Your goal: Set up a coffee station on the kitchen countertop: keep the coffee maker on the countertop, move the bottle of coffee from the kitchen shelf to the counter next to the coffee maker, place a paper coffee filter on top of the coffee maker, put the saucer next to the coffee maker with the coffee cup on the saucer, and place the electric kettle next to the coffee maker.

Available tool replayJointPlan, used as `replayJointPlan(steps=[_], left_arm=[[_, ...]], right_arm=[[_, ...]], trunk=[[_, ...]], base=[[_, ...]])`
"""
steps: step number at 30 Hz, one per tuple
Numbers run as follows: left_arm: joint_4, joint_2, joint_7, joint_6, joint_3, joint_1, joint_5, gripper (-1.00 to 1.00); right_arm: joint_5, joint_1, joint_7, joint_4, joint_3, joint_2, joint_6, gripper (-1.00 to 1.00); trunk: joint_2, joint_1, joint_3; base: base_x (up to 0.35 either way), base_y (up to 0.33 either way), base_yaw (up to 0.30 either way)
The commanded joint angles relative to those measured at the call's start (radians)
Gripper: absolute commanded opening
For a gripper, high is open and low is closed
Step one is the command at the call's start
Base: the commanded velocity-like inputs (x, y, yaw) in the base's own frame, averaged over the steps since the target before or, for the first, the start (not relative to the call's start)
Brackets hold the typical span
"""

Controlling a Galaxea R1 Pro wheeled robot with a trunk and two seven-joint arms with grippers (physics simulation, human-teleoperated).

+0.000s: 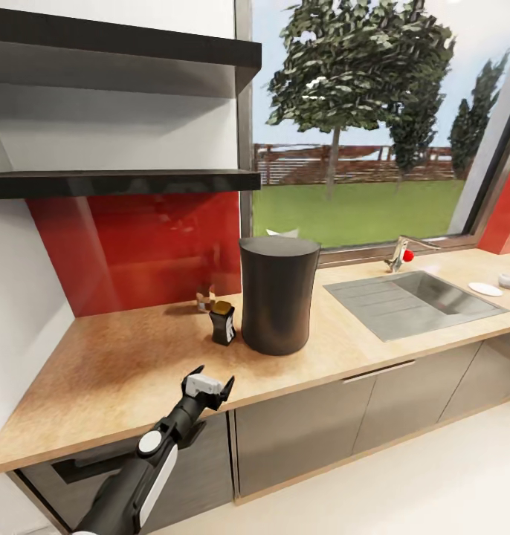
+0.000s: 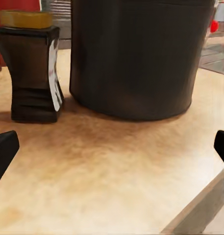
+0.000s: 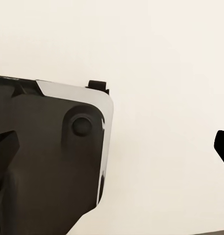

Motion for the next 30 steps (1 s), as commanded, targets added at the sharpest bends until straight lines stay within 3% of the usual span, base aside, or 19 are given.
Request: replayJointPlan(steps=[1, 6, 11, 17, 23, 28, 30], left_arm=[[-0.005, 0.003, -0.025, -0.001, -0.016, 0.001, 0.005, 1.0], [-0.054, 0.013, -0.153, 0.0, -0.044, 0.035, 0.004, 1.0], [-0.13, 0.016, -0.349, 0.012, -0.052, 0.074, 0.002, 1.0], [-0.141, 0.017, -0.496, 0.023, -0.054, 0.1, 0.008, 1.0], [-0.132, 0.017, -0.59, 0.025, -0.054, 0.178, 0.009, 1.0], [-0.111, 0.016, -0.599, 0.023, -0.054, 0.251, 0.004, 1.0], [-0.064, 0.015, -0.599, 0.021, -0.053, 0.288, 0.001, 1.0]], right_arm=[[0.007, 0.0, 0.006, -0.003, -0.009, 0.001, 0.005, 1.0], [0.006, 0.0, 0.008, -0.003, -0.009, 0.003, 0.005, 1.0], [0.005, 0.0, 0.008, -0.003, -0.009, 0.004, 0.005, 1.0], [0.005, 0.0, 0.008, -0.003, -0.009, 0.005, 0.005, 1.0], [0.005, 0.0, 0.008, -0.003, -0.009, 0.005, 0.004, 1.0], [0.005, 0.0, 0.008, -0.002, -0.009, 0.005, 0.004, 1.0], [0.005, 0.0, 0.008, -0.001, -0.009, 0.005, 0.005, 1.0]], trunk=[[-0.002, 0.001, -0.002], [-0.002, 0.001, -0.002], [-0.002, 0.001, -0.002], [-0.002, 0.001, -0.002], [-0.002, 0.001, -0.002], [-0.002, 0.001, -0.002], [-0.002, 0.001, -0.002]], base=[[0.0, 0.0, 0.0], [0.0, 0.0, -0.005], [0.0, 0.0, -0.165], [0.0, 0.0, -0.253], [0.0, 0.0, -0.266], [0.0, 0.0, -0.267], [0.0, 0.0, -0.267]])
